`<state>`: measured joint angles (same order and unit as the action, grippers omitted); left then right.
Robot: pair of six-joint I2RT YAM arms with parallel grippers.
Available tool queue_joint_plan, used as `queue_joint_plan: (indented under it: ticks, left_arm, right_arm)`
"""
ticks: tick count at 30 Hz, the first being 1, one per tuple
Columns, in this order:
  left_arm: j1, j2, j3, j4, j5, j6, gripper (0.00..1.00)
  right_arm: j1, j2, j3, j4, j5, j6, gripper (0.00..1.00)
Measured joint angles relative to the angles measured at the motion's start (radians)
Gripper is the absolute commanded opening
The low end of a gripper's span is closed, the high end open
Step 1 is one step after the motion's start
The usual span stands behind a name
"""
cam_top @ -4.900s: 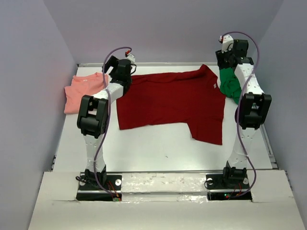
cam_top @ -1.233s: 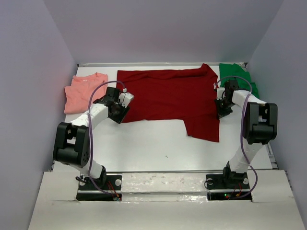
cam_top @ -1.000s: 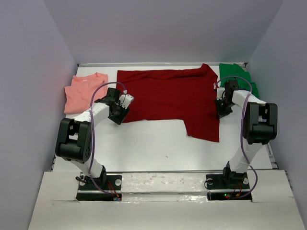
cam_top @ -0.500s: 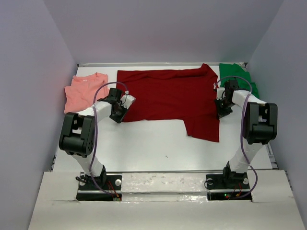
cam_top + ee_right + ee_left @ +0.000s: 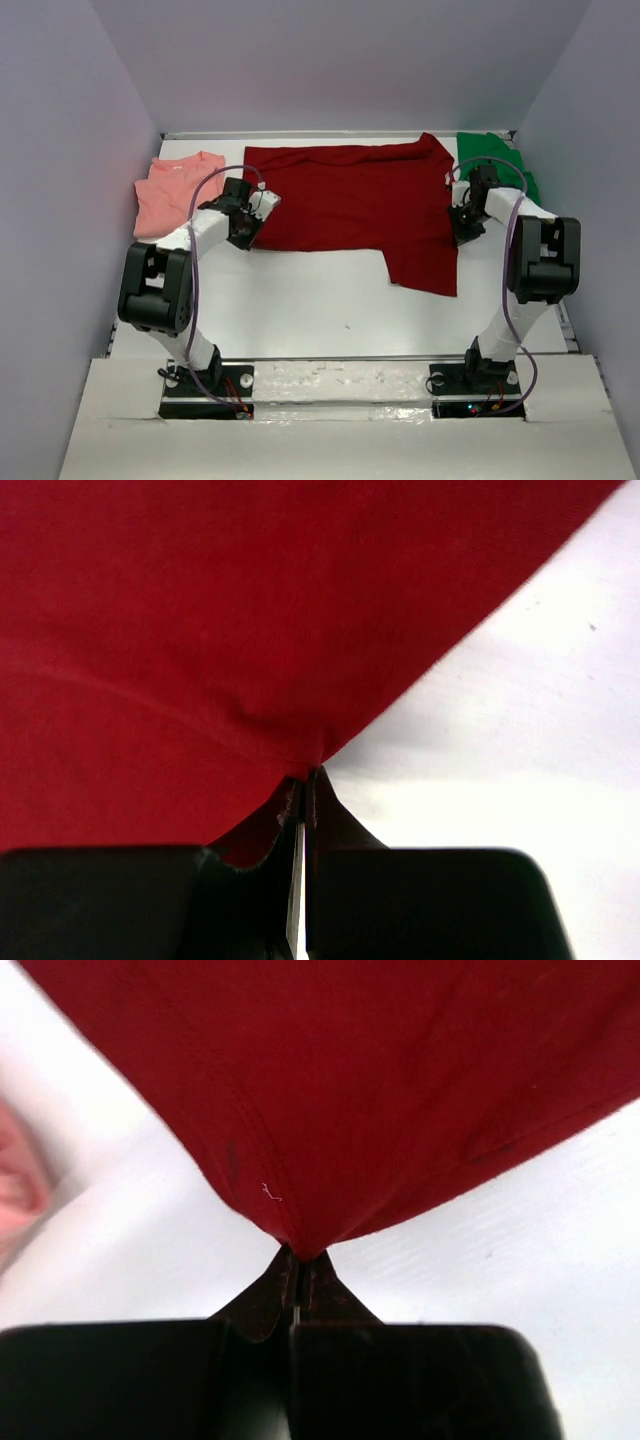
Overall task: Fold and stack the t-shirts
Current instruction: Flatten the tshirt out
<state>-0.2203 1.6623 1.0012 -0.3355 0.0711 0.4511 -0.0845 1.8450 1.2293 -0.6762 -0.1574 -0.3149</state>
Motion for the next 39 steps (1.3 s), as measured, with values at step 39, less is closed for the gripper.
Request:
queue_joint_plan:
  ticks: [39]
  left_arm:
    - [0.000,-0.275,0.816,-0.039,-0.246,-0.023,0.00]
  right_arm:
    - [0.001,-0.354,0.845,-0.200,-0.080,-0.027,0.00]
